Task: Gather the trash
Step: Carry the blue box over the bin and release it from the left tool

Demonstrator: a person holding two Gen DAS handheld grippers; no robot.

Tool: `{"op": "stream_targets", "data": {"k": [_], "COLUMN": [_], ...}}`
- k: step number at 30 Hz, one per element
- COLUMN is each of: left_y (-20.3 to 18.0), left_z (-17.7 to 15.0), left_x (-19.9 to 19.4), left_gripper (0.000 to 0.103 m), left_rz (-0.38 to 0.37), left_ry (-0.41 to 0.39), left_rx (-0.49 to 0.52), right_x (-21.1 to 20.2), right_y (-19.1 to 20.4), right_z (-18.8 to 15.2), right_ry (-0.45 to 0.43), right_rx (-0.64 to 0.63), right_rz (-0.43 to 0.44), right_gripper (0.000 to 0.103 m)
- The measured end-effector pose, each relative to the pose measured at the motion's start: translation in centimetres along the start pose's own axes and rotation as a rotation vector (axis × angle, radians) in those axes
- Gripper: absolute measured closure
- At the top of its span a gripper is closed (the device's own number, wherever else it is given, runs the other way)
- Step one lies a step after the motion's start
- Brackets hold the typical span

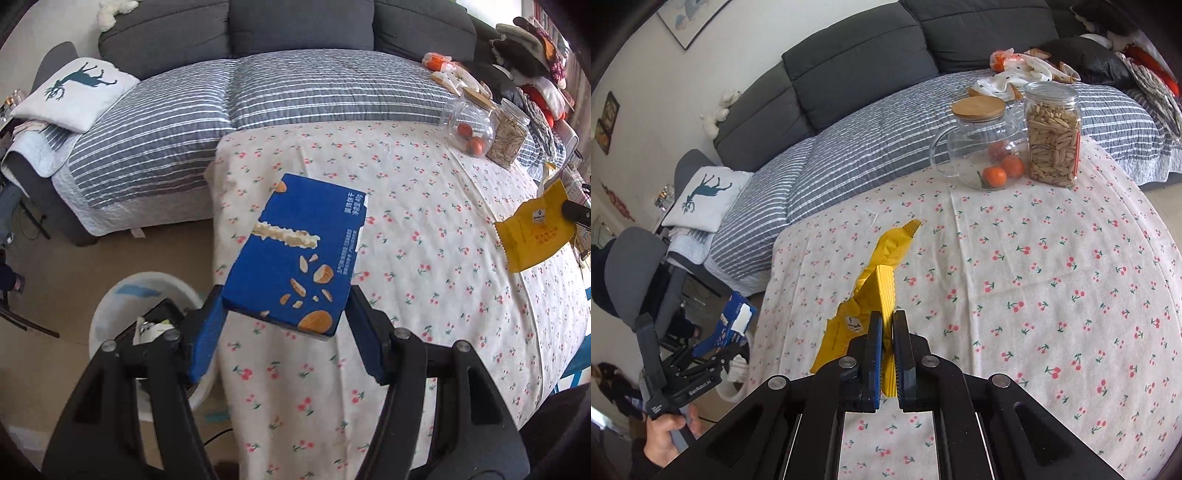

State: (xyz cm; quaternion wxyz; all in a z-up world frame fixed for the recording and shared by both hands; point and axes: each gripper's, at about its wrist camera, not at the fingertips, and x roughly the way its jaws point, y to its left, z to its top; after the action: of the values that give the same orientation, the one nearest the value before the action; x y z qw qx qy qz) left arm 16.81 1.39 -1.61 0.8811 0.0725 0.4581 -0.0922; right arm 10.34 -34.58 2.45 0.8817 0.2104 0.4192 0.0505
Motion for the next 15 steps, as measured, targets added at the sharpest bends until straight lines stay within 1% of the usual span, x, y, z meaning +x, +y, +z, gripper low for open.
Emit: {"op": "stream_targets", "data": {"k": [1, 3, 5, 7, 10, 15], "left_y": [1.1, 3.2, 5.4, 7.6, 10.6, 14.1], "left_z": [-0.7, -1.8, -2.6, -3.5, -4.9, -6.7], "left_x": [-0.1, 0.1, 0.1, 0.2, 0.6, 1.8], "left_gripper": [0.037, 0.037, 0.037, 0.037, 0.037, 0.037], "left_rz": [0.007, 0.027, 0.044, 0.072, 0.103, 0.139], "left_ry": [0.007, 0.047, 0.053, 0.064, 0.089, 0.143], "left_rx": [-0.018, -0.065, -0.106, -0.140, -0.193, -0.244], "right_x": [0.3, 1.2, 2.4, 3.1, 4.0, 6.0], "right_y": [0.4, 1.2, 2.2, 3.8, 6.2, 8.7], "right_z": [-0.5, -1.5, -1.9, -2.2, -2.7, -3.3], "right_ry": [0.003, 0.022, 0.063, 0.074, 0.082, 0.111], "right_rx": [-0.008, -0.013, 0.002, -0.017, -0.085, -0.126], "right_rz": [0.011, 0.033, 0.063, 0.100, 0.102, 0.109], "right_gripper": [0.097, 0.097, 0.097, 0.097, 0.097, 0.097]}}
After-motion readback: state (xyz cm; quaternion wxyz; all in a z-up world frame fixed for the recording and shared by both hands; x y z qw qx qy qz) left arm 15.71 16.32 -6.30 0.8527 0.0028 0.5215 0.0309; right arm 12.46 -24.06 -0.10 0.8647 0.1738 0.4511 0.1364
